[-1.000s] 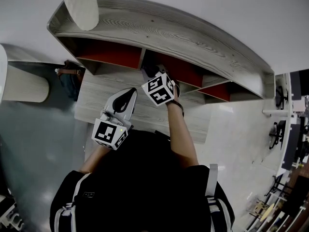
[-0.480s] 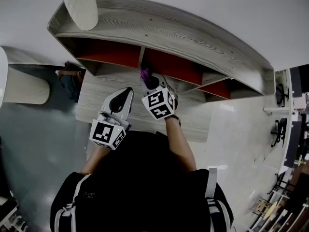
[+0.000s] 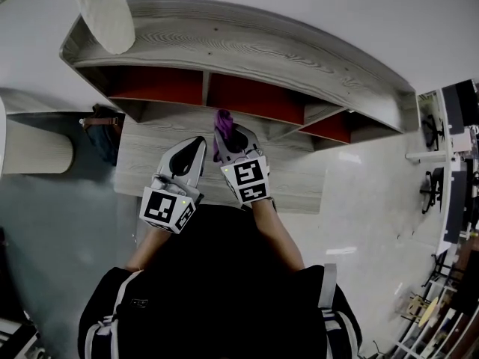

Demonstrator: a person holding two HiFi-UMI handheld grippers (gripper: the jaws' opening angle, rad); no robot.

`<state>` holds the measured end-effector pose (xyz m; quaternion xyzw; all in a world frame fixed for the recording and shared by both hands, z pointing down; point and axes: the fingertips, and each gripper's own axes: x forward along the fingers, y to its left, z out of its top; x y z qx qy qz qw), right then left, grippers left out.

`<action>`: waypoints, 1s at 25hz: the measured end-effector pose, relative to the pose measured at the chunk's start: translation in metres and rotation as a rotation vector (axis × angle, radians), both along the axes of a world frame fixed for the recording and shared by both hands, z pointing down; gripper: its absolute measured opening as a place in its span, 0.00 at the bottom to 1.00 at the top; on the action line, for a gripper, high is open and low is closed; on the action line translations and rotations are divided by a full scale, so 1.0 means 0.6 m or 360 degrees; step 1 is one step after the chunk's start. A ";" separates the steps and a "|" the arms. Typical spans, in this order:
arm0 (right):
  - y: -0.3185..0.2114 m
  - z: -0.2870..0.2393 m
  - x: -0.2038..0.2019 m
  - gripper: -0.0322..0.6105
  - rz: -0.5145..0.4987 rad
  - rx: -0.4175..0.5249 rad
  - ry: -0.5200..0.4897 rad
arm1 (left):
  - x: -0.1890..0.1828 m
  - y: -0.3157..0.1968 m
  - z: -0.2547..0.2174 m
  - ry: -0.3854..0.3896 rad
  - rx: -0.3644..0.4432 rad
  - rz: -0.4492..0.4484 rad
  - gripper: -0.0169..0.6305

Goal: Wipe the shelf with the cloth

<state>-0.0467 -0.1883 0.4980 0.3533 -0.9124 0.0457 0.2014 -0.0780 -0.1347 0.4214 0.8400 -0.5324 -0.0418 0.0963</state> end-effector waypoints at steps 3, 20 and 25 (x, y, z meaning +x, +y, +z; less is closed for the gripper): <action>0.013 -0.016 0.021 0.13 0.0071 -0.0005 -0.0095 | 0.005 -0.001 -0.003 0.0005 0.0012 0.0004 0.03; 0.046 -0.065 0.144 0.13 0.0493 0.0161 -0.0363 | 0.038 0.002 0.011 -0.0037 -0.0005 0.0056 0.03; 0.047 -0.067 0.155 0.13 0.0523 0.0179 -0.0363 | 0.036 -0.002 0.012 -0.0037 -0.0005 0.0046 0.03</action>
